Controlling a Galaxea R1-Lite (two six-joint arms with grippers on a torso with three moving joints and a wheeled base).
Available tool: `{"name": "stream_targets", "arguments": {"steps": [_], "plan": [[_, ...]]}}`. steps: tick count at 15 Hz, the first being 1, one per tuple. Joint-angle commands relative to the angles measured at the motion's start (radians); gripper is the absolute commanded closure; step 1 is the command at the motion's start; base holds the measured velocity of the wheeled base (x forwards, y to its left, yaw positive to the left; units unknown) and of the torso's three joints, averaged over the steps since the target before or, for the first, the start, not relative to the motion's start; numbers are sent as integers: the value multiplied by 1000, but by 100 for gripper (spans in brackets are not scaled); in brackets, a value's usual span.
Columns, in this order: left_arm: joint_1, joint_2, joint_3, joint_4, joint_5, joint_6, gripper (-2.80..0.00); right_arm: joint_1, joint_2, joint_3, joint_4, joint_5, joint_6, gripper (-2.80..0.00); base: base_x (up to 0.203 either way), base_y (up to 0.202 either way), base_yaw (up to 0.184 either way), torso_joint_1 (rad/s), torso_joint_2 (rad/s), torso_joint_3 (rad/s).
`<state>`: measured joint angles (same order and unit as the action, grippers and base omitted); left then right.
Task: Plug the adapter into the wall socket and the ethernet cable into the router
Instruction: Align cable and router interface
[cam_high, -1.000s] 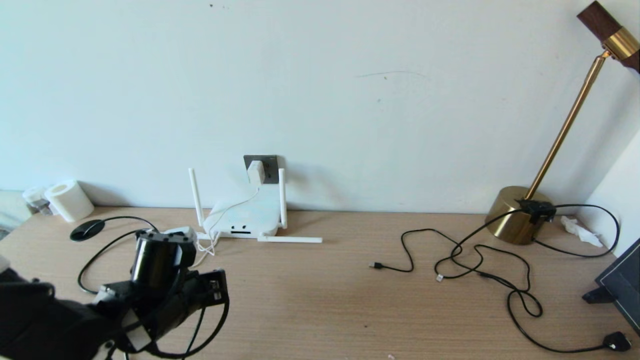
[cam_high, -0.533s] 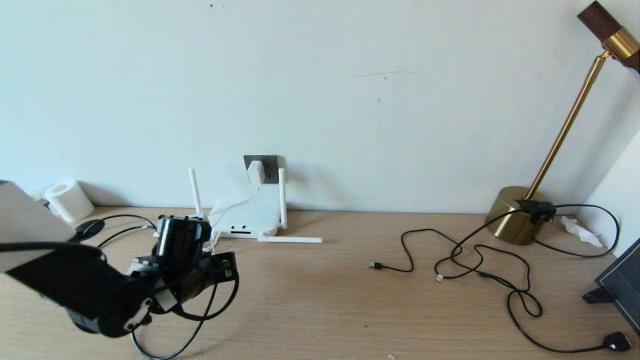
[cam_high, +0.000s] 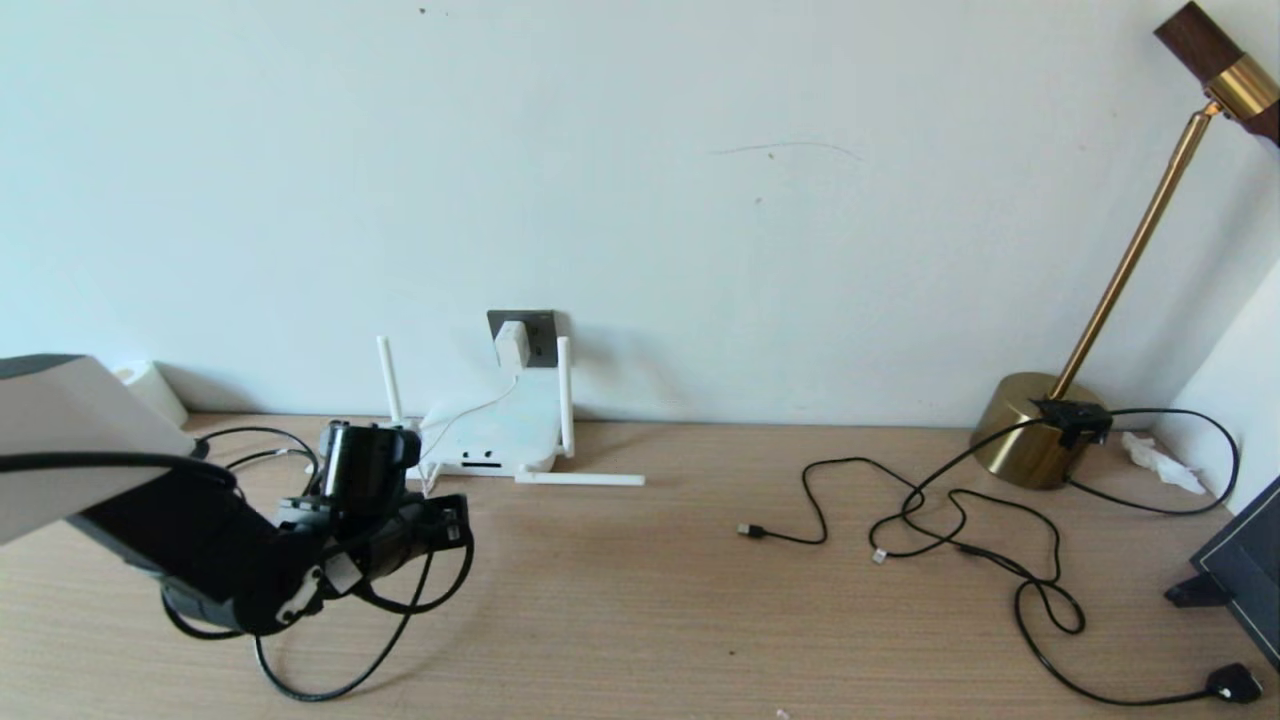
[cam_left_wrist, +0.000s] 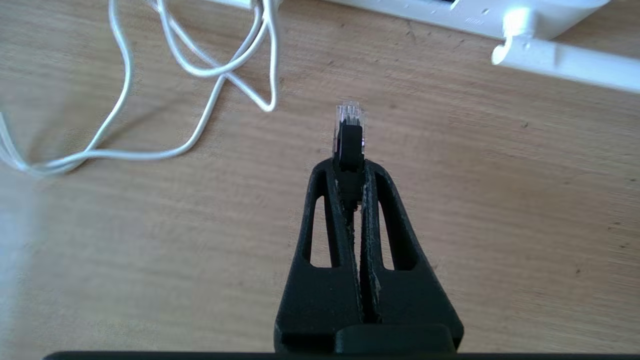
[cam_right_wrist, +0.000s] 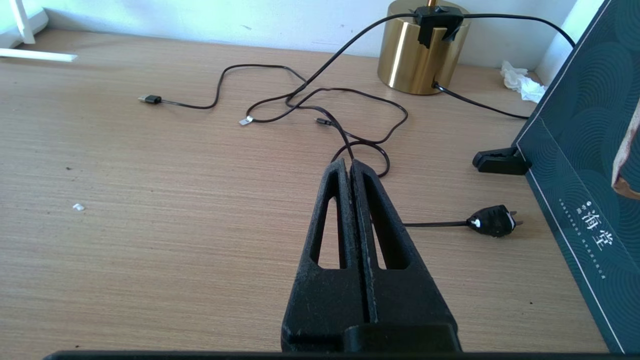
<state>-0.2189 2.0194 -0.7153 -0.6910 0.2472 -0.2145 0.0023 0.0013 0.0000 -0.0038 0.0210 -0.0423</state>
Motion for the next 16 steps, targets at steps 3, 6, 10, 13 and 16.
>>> {"name": "stream_targets", "arguments": {"steps": [3, 6, 10, 13, 16], "plan": [[11, 50, -24, -47, -17, 11, 0, 1, 0, 0, -1, 0, -1, 0, 0, 0, 0, 0, 0, 0], [13, 86, -63, -48, -17, 14, 0, 0, -1, 0, -1, 0, -1, 0, 0, 0, 0, 0, 0, 0], [15, 117, -99, -48, -16, 35, 0, 1, 0, 0, -1, 0, -1, 0, 0, 0, 0, 0, 0, 0], [15, 116, -107, -48, -14, 40, 0, 0, -1, 0, -1, 0, -1, 0, 0, 0, 0, 0, 0, 0], [27, 116, -107, -48, -11, 55, 0, 0, 0, 0, -1, 0, -1, 0, 0, 0, 0, 0, 0, 0]]}}
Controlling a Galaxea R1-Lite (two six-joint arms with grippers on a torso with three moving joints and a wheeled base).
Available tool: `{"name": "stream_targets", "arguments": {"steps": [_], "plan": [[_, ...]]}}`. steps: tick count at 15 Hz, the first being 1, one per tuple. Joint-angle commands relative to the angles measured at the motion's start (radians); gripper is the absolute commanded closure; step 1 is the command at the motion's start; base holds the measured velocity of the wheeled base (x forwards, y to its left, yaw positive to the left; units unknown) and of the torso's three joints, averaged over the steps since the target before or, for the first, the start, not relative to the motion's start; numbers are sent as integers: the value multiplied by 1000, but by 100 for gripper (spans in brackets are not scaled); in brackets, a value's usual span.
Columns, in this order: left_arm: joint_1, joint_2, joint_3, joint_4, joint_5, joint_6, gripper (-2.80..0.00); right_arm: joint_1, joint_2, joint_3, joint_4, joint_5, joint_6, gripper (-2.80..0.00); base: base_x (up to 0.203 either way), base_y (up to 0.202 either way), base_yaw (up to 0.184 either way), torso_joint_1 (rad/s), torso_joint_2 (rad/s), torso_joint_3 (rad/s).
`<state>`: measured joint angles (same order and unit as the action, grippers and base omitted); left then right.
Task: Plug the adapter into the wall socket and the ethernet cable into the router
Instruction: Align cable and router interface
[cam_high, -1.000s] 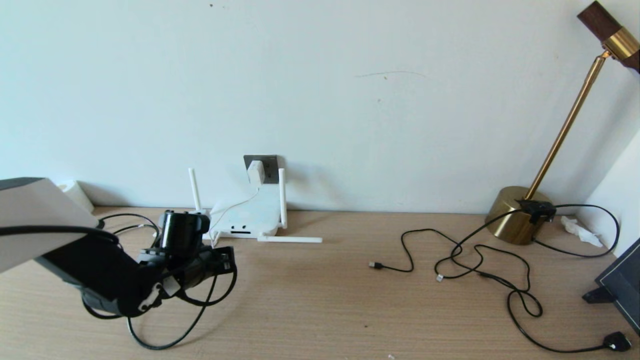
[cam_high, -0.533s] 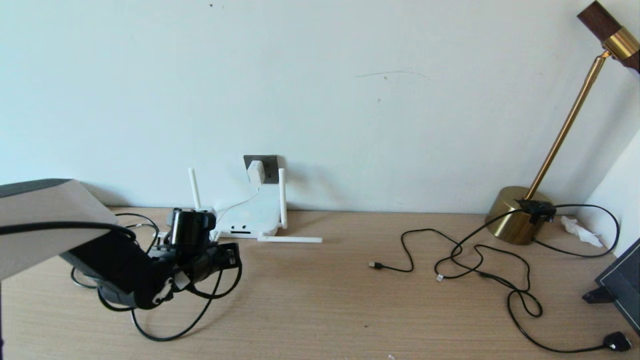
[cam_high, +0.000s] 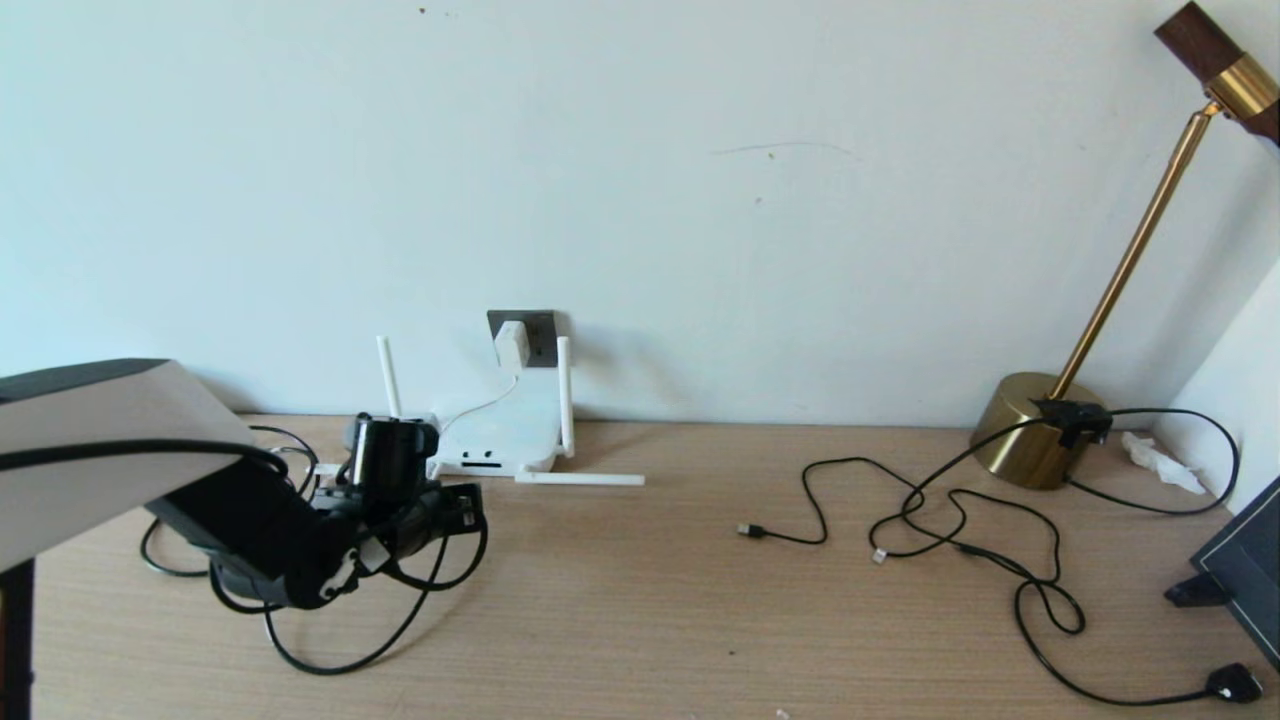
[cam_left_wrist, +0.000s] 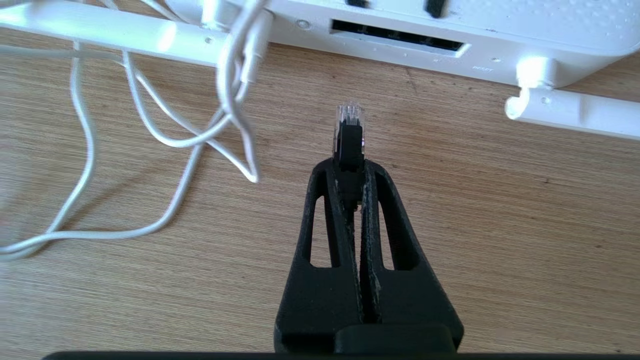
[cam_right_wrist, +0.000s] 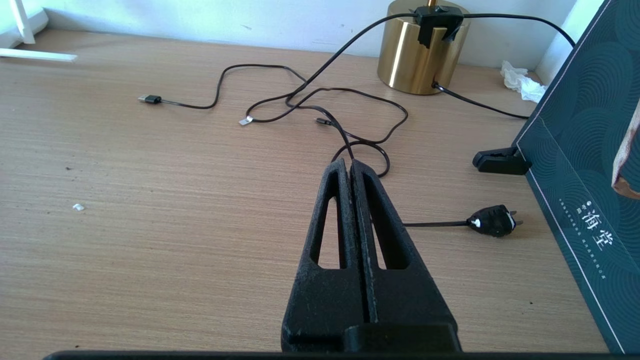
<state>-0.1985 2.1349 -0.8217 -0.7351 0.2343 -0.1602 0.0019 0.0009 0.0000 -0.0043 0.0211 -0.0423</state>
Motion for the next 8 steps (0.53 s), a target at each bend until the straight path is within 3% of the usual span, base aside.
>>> {"name": "stream_targets", "arguments": {"steps": [1, 8], "plan": [[12, 0, -2, -4, 2, 2, 0, 1, 1, 0, 0, 0, -1, 0, 0, 0, 0, 0, 0, 0], [24, -7, -22, 6, -12, 94, 0, 0, 1, 0, 0, 0, -1, 0, 0, 0, 0, 0, 0, 0]]}}
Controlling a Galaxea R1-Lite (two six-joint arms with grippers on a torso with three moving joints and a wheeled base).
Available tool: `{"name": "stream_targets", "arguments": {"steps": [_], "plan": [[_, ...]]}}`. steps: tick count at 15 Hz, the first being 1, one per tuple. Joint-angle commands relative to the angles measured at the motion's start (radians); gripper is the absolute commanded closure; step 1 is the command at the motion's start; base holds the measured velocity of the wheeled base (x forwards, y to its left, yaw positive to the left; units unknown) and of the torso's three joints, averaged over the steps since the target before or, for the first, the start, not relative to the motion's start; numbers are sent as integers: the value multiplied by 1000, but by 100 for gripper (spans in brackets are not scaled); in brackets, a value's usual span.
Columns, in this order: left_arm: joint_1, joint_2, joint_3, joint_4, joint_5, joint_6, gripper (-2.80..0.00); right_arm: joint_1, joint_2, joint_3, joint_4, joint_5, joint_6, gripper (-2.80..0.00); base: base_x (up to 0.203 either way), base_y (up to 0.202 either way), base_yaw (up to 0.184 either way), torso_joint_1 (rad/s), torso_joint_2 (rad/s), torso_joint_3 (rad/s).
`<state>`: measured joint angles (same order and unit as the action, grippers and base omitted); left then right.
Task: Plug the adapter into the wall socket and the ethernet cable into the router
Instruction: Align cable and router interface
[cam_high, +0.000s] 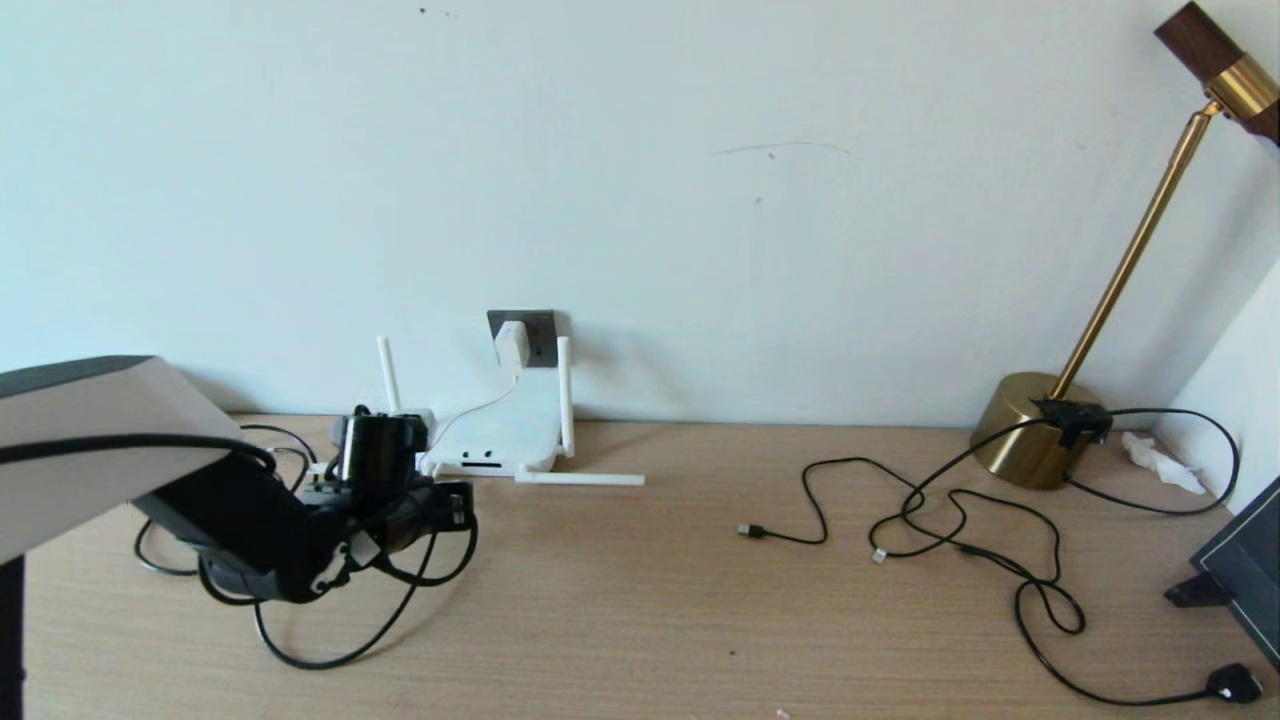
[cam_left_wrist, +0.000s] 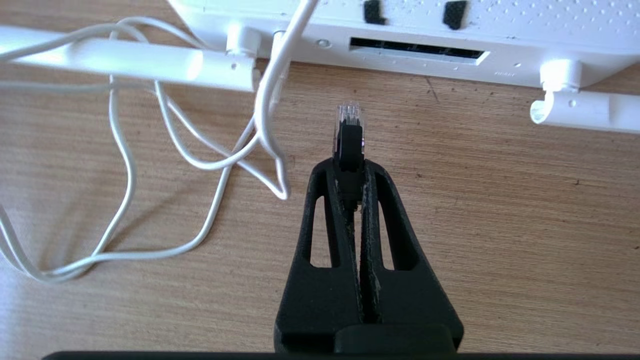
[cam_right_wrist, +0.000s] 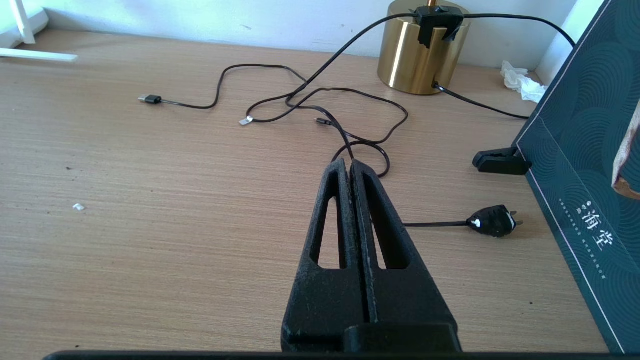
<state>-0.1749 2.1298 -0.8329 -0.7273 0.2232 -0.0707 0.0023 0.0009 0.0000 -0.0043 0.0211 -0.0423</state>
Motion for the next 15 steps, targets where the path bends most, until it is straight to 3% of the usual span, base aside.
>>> {"name": "stream_targets", "arguments": {"steps": [1, 15], "plan": [[0, 2, -22, -1, -1, 9, 0, 1, 1, 0, 0, 0, -1, 0, 0, 0, 0, 0, 0, 0], [4, 34, -72, 18, -2, 25, 0, 1, 1, 0, 0, 0, -1, 0, 0, 0, 0, 0, 0, 0]]}}
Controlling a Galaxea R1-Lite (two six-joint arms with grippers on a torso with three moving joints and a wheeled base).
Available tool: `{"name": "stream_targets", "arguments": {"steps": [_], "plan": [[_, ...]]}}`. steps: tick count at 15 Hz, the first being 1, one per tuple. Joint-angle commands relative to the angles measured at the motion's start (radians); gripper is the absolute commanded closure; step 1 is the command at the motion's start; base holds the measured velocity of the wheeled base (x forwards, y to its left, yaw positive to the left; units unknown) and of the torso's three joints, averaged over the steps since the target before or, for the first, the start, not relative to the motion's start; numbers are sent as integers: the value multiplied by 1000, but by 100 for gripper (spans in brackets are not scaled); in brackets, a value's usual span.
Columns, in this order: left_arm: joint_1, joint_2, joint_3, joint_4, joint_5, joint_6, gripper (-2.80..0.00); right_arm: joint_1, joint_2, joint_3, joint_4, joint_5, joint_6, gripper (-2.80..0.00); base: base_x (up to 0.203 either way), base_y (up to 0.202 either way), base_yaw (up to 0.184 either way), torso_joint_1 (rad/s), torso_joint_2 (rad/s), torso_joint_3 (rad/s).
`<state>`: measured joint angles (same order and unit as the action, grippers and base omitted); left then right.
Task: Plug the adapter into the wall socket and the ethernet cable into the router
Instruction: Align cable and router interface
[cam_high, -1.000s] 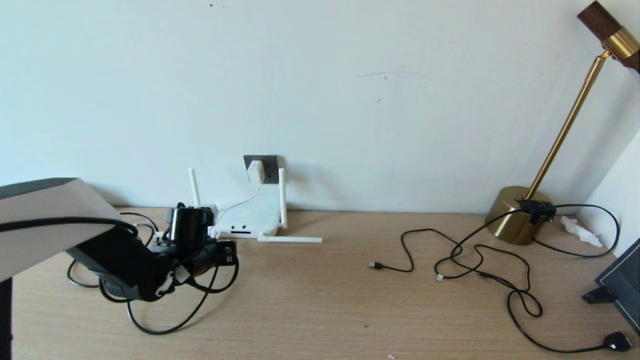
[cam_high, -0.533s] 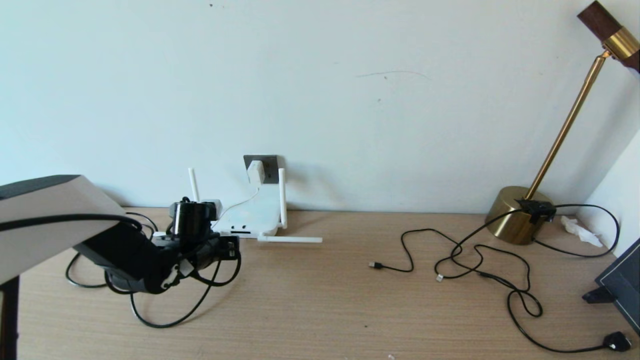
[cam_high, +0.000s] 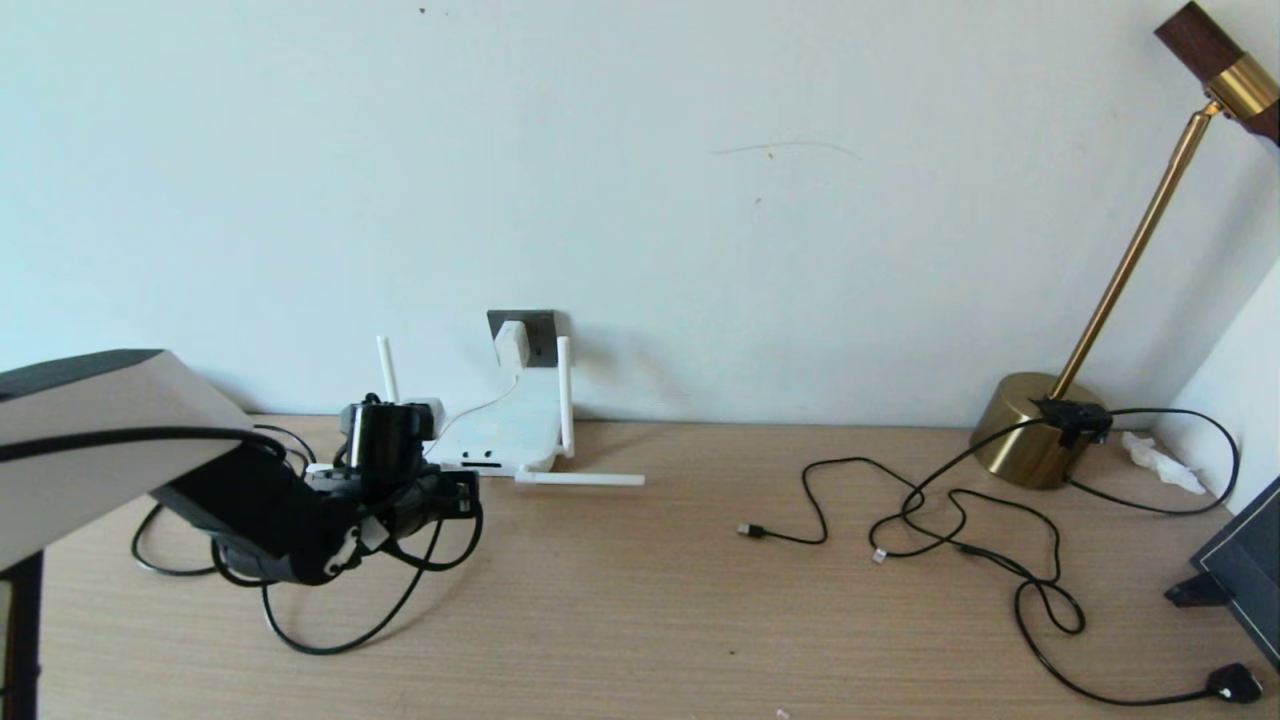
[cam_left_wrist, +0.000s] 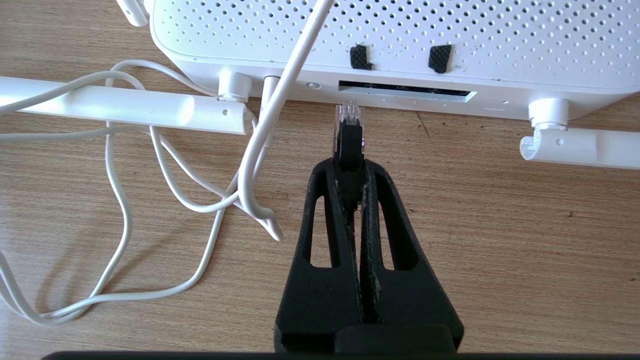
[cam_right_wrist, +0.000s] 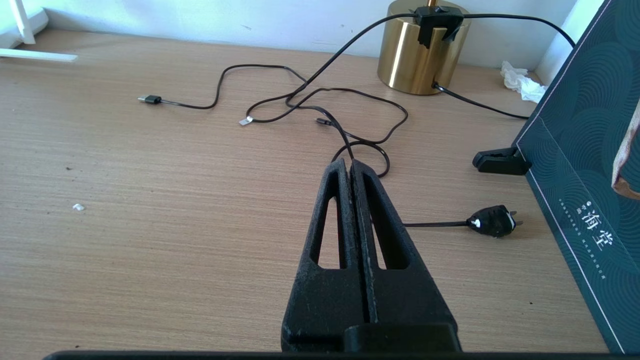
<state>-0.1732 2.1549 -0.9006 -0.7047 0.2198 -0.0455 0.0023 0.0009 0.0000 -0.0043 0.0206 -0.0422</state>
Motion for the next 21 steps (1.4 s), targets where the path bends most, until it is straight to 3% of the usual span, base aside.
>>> {"name": "stream_targets", "arguments": {"steps": [1, 21], "plan": [[4, 15, -8, -4, 1, 0, 0, 1, -1, 0, 0, 1, -1, 0, 0, 0, 0, 0, 0, 0], [1, 49, -35, -9, 3, -2, 0, 0, 0, 0, 0, 1, -1, 0, 0, 0, 0, 0, 0, 0]]}}
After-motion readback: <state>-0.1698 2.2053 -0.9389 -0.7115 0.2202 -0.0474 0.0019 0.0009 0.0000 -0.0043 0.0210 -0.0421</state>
